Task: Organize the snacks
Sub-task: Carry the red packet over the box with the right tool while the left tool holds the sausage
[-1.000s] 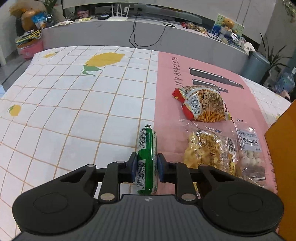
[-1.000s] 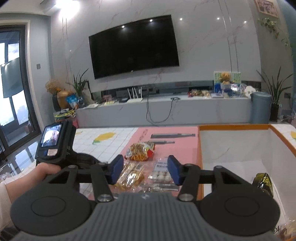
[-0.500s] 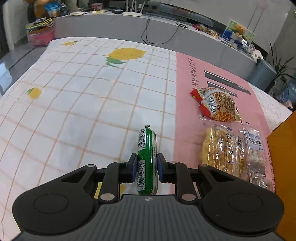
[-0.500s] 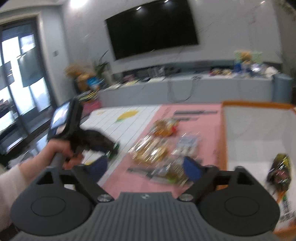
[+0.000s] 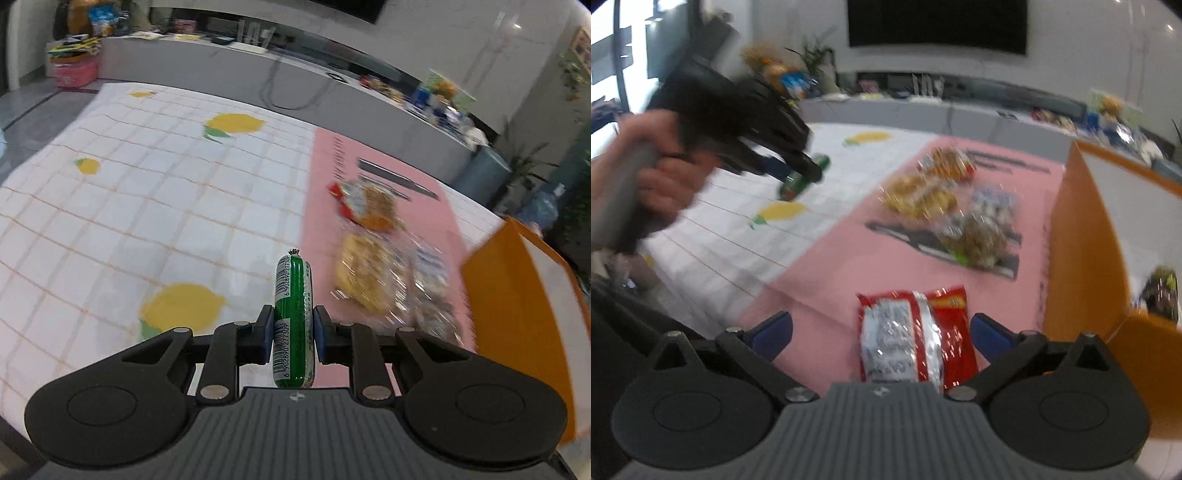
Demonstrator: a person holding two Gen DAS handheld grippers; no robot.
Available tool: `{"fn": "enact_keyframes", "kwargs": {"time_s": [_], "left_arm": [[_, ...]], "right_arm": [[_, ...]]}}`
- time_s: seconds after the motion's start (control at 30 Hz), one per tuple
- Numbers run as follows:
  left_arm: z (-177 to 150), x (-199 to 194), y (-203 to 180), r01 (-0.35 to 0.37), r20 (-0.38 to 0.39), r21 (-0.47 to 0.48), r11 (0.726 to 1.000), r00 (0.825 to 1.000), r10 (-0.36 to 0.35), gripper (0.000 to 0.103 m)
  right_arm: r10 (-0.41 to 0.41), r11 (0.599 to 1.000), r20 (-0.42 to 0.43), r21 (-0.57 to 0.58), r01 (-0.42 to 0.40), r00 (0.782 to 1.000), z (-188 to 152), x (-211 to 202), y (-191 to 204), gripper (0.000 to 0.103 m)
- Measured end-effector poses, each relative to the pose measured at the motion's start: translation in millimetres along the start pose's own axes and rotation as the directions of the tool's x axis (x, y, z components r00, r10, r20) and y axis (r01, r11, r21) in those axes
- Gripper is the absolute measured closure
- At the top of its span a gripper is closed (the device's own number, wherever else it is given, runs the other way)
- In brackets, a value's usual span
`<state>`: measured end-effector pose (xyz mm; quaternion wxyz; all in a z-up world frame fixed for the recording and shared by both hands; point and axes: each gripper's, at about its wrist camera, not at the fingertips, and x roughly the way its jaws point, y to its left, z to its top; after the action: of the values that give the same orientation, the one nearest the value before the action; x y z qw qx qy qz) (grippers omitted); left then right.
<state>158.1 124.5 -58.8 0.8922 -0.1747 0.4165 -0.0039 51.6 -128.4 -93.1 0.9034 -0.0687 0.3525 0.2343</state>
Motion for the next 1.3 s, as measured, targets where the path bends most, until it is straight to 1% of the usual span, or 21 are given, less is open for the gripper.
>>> {"fn": "enact_keyframes", "kwargs": {"time_s": [0.1, 0.23, 0.33, 0.47, 0.57, 0.63, 0.67, 0.7, 0.8, 1.0, 1.1, 1.3], "left_arm": [[-14, -2, -14, 0.037, -0.036, 0.041, 0.998, 0.999, -0.036, 0.079], [-27, 6, -30, 0.063, -0.089, 0.089, 0.994, 0.995, -0.055, 0.079], [-32, 9, -40, 0.072, -0.099, 0.126, 0.989, 0.993, -0.059, 0.079], [-35, 9, -43, 0.09, -0.103, 0.142, 0.986, 0.992, -0.076, 0.079], [-38, 8, -43, 0.09, -0.106, 0.148, 0.985, 0.992, -0.075, 0.079], [-37, 9, -43, 0.09, -0.108, 0.146, 0.985, 0.991, -0.074, 0.079], [-37, 9, -43, 0.091, -0.109, 0.145, 0.985, 0.991, -0.075, 0.079], [-37, 9, -43, 0.093, -0.11, 0.144, 0.985, 0.991, -0.077, 0.079], [-37, 9, -44, 0.098, -0.11, 0.14, 0.985, 0.99, -0.083, 0.079], [-36, 6, -43, 0.106, -0.101, 0.136, 0.985, 0.991, -0.092, 0.079], [-34, 2, -42, 0.113, -0.089, 0.129, 0.985, 0.991, -0.102, 0.079], [-27, -3, -39, 0.121, -0.066, 0.106, 0.987, 0.991, -0.114, 0.079]], "right_arm": [[-0.014, 0.999, -0.055, 0.041, 0.016, 0.998, -2, 15, -3, 0.003], [-0.074, 0.997, -0.073, -0.009, 0.074, 0.995, -9, 29, 5, 0.003], [-0.104, 0.994, -0.062, -0.044, 0.102, 0.993, -12, 36, 9, 0.003], [-0.095, 0.995, -0.042, -0.019, 0.095, 0.995, -12, 38, 6, 0.003], [-0.078, 0.996, -0.025, 0.031, 0.079, 0.997, -11, 41, 1, 0.003], [-0.084, 0.996, -0.018, 0.022, 0.084, 0.996, -11, 42, 2, 0.003], [-0.083, 0.996, -0.011, 0.019, 0.083, 0.996, -11, 42, 3, 0.005], [-0.084, 0.996, -0.002, 0.017, 0.084, 0.996, -11, 42, 3, 0.011], [-0.073, 0.997, 0.006, 0.013, 0.073, 0.997, -10, 39, 3, 0.022], [-0.063, 0.998, 0.02, 0.006, 0.063, 0.998, -9, 38, 4, 0.028], [-0.062, 0.998, 0.036, 0.01, 0.061, 0.997, -8, 36, 4, 0.029], [-0.03, 0.999, 0.085, 0.039, 0.027, 0.996, -3, 26, 4, 0.029]]}}
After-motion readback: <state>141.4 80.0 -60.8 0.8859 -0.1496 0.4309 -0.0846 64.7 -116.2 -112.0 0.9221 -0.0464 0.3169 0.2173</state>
